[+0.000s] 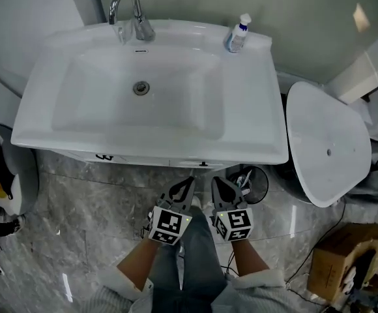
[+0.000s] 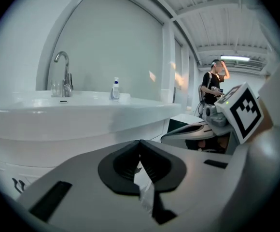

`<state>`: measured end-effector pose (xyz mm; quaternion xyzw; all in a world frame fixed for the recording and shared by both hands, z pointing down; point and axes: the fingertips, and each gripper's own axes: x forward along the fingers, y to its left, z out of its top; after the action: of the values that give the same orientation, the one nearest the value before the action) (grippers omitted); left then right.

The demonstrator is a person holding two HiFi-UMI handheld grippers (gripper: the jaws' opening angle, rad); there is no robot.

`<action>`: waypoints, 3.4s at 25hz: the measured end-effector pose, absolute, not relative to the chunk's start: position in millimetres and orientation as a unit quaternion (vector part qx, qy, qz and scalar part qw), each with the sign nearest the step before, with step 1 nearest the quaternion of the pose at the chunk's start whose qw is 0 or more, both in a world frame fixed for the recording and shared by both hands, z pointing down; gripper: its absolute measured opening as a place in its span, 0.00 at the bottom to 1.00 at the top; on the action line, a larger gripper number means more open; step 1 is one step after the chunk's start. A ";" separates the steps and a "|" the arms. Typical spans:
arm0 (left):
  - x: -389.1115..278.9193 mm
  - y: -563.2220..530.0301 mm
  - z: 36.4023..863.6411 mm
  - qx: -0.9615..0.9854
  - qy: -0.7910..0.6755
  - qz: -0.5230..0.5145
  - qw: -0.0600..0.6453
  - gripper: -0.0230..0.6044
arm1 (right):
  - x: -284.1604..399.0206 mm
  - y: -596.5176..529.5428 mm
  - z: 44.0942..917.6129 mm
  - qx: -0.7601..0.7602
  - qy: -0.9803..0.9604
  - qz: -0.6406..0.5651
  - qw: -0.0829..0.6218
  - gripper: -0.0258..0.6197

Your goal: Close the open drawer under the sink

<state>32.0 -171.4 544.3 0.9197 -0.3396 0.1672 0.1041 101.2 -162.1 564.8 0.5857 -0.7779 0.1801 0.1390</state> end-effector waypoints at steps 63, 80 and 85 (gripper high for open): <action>25.9 -106.1 201.5 0.922 -0.386 -0.023 0.037 0.06 | 72.0 -109.2 201.4 0.453 -0.887 0.083 -0.042 0.05; 27.5 -117.3 201.4 0.931 -0.361 -0.024 0.051 0.06 | 68.6 -108.9 208.8 0.442 -0.892 0.093 -0.027 0.05; 27.1 -117.5 202.8 0.937 -0.345 -0.019 0.042 0.06 | 67.4 -108.1 207.3 0.437 -0.894 0.092 -0.026 0.05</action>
<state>27.1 -117.5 202.8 0.9374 -0.3452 -0.0191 0.0418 67.4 -108.1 207.3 0.4374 -0.8942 0.0917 -0.0259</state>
